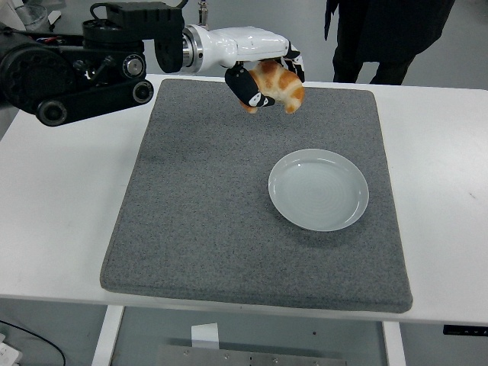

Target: Place the bread on the plate

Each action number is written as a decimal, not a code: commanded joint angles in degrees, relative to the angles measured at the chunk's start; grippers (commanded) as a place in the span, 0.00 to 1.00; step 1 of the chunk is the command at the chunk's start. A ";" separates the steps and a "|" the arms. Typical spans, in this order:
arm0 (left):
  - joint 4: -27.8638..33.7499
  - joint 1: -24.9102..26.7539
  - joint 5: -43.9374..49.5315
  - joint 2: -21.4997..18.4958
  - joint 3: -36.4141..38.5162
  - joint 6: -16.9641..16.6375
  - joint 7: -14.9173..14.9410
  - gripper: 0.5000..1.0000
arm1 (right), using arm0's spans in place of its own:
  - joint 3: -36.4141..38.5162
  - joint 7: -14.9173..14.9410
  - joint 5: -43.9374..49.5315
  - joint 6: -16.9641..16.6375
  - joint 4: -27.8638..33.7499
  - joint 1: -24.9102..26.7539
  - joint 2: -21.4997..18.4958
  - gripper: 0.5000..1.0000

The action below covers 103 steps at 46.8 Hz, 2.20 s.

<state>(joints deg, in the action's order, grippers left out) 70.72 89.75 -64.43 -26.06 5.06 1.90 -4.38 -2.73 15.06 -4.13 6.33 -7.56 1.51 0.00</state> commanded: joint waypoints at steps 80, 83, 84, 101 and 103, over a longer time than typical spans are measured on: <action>-14.55 -12.58 -5.36 18.94 -1.19 -0.14 0.08 0.00 | 0.00 0.06 0.00 0.00 0.00 -0.01 0.00 0.86; -15.43 -13.20 -6.24 19.47 -1.28 -0.23 0.08 0.00 | 0.00 -0.03 0.00 0.00 0.00 -0.01 0.00 0.86; -15.52 -13.29 -6.50 19.73 -1.28 -0.23 0.08 0.00 | 0.00 -0.03 0.00 0.00 0.00 -0.01 0.00 0.86; -18.42 -16.01 -8.79 22.37 -1.28 -0.50 0.08 0.00 | 0.00 -0.03 0.00 0.00 0.00 -0.01 0.00 0.86; -18.42 -16.36 -9.05 22.63 -1.28 -0.58 0.08 0.00 | 0.00 0.06 0.00 -0.09 0.00 -0.01 0.00 0.86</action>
<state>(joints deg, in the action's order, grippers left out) 52.38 73.86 -73.08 -3.78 3.78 1.39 -4.31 -2.72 15.05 -4.13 6.33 -7.56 1.49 0.00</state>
